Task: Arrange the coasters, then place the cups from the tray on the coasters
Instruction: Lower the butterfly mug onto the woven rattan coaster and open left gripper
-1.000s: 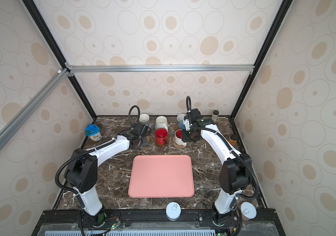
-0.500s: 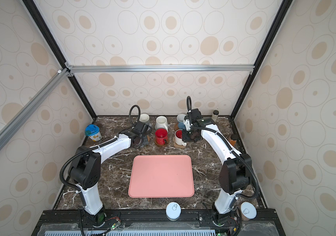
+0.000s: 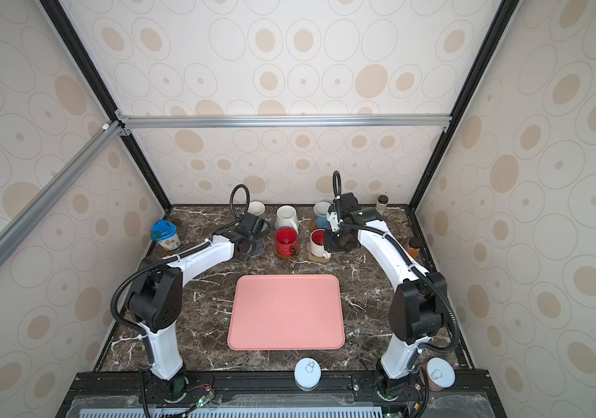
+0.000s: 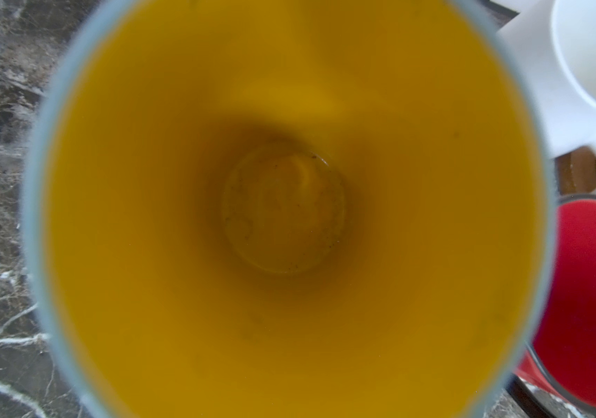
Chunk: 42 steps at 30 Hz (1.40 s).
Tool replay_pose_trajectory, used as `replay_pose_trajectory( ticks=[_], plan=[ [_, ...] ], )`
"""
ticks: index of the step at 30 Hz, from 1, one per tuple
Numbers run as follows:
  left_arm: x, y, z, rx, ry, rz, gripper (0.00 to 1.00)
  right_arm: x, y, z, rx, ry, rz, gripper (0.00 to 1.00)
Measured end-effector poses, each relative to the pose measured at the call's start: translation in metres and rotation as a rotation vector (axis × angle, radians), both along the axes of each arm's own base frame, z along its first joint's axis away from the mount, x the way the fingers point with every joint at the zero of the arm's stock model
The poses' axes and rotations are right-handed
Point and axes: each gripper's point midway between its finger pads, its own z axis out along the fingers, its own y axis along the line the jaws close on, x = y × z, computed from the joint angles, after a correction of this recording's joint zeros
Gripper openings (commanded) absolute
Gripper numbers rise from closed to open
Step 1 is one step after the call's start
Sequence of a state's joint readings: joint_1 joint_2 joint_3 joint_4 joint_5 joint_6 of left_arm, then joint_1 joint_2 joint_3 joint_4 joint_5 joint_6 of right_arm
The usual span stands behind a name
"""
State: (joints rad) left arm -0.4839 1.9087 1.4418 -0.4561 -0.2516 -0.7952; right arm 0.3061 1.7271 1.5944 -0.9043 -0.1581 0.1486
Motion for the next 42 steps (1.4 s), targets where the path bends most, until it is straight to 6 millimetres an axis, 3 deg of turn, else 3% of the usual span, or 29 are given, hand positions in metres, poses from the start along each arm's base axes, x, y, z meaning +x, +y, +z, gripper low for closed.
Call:
replay_pose_trajectory(
  ticks=[14, 42],
  plan=[
    [0.002, -0.002, -0.018, 0.001, 0.032, -0.005, 0.13, -0.001, -0.001, -0.003, -0.002, 0.008, -0.001, 0.39],
    [0.005, -0.002, -0.018, -0.017, 0.03, -0.005, 0.13, -0.003, -0.002, -0.007, 0.0, 0.02, -0.003, 0.39]
  ],
)
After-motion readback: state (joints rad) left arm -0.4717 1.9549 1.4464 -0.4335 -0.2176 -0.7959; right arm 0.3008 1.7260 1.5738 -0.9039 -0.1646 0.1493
